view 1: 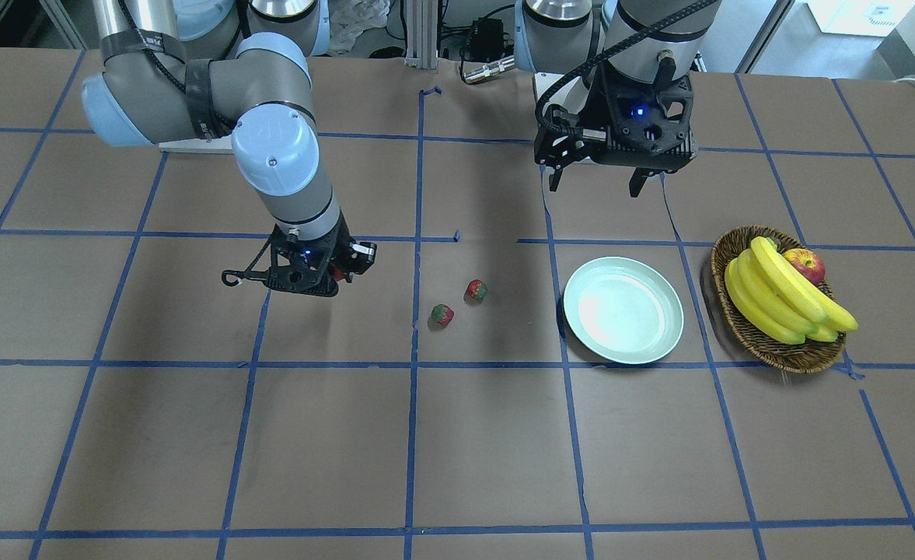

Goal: Collect all strawberries into plate
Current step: 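Carry the strawberry toward the plate and release it beside the others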

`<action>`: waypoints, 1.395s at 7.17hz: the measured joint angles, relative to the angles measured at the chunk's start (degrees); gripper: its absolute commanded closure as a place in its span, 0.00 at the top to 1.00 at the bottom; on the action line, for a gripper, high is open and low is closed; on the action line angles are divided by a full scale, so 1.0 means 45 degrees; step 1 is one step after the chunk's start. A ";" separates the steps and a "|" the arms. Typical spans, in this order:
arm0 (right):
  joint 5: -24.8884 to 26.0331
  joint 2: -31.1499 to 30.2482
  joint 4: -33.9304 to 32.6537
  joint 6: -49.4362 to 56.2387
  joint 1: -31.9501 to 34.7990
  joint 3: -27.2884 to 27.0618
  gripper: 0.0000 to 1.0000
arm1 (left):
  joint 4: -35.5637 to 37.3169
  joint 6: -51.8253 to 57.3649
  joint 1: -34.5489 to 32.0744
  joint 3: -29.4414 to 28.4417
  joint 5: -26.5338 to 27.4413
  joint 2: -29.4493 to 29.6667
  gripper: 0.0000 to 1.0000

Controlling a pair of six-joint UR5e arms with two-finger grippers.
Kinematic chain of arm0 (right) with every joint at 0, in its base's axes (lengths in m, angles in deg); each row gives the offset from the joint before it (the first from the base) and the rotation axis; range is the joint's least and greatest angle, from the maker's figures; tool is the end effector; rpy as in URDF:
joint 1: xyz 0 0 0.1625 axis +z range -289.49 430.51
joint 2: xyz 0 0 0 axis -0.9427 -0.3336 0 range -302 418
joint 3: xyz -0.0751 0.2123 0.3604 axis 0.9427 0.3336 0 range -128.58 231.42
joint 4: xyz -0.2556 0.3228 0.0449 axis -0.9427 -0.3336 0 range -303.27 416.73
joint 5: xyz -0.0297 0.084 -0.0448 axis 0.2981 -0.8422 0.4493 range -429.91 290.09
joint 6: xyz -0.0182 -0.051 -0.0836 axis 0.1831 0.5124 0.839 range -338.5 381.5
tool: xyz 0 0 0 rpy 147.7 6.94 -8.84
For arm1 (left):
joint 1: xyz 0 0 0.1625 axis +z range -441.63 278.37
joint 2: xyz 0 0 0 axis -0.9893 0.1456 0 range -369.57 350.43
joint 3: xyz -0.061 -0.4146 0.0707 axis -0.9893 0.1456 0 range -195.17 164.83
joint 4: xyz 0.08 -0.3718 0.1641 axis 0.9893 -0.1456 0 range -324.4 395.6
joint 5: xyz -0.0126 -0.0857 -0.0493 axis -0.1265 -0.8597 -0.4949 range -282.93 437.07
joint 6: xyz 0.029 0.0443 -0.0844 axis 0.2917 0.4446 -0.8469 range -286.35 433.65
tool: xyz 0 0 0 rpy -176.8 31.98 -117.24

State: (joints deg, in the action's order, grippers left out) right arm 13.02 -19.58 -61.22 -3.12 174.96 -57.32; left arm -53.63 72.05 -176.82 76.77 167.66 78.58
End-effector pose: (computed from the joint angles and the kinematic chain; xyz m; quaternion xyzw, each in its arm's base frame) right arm 0.2708 -0.4682 0.2703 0.0902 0.9936 0.0470 0.0487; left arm -0.1752 -0.4654 0.4882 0.0313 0.9995 -0.0062 0.0048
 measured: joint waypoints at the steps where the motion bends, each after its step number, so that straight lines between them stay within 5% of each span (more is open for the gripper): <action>1: -0.0414 0.0416 -0.1042 -0.1458 0.0876 0.0248 0.00 | -0.0004 0.0004 0.0001 -0.0001 -0.0005 0.0000 1.00; 5: -0.0635 0.3297 -0.2820 -0.5138 0.3450 0.2739 0.02 | -0.0015 0.0039 0.0001 -0.0016 -0.0016 0.0004 1.00; 7: -0.0706 0.4162 -0.2964 -0.5507 0.3971 0.3157 0.34 | -0.0015 0.0075 0.0001 -0.0019 -0.0016 0.0017 1.00; 8: -0.0736 0.4320 -0.2979 -0.5539 0.4100 0.3176 0.99 | -0.0015 0.0080 0.0001 -0.0020 -0.0016 0.0015 1.00; 10: -0.0758 0.4355 -0.2938 -0.5544 0.4165 0.3138 1.00 | -0.0016 0.0088 0.0001 -0.0020 -0.0013 0.0007 1.00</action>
State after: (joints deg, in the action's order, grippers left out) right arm 9.61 0.02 -74.44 -28.07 193.70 -43.20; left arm -53.70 72.44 -176.82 76.68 167.61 78.61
